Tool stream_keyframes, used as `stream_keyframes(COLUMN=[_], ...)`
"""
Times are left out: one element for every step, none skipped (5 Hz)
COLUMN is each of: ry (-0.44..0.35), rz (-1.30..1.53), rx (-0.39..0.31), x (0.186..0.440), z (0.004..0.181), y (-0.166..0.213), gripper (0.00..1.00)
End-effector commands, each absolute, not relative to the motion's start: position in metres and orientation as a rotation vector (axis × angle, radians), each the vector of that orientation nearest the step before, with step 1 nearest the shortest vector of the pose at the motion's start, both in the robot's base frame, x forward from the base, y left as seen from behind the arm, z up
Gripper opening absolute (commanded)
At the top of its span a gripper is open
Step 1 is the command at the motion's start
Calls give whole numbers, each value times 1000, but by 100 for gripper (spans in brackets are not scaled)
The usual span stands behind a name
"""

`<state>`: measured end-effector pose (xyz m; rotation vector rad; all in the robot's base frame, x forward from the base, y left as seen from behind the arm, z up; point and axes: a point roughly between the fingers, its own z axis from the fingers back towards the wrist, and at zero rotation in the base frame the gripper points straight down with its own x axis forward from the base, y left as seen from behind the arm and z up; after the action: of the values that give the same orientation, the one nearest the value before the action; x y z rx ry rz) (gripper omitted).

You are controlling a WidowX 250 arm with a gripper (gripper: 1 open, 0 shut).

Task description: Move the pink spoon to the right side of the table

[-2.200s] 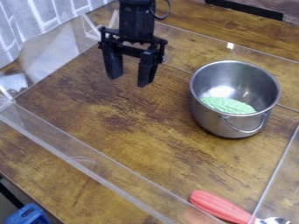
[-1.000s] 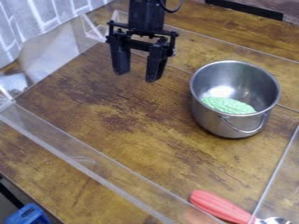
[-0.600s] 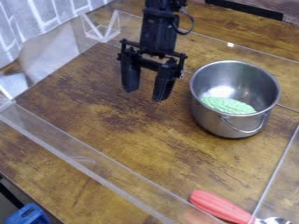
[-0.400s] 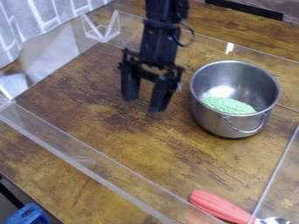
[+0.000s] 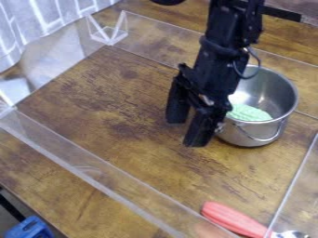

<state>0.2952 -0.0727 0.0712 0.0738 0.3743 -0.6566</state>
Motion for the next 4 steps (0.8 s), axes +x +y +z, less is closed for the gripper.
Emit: stream_keyframes(ry=[265,264,258,257], rz=[-707,-687,-714,-729], rx=[87,81,80,79], x=[296,303,301,298], z=[96,90,84,79], y=[-79,-79,-87,-94], gripper=[0,0,100,0])
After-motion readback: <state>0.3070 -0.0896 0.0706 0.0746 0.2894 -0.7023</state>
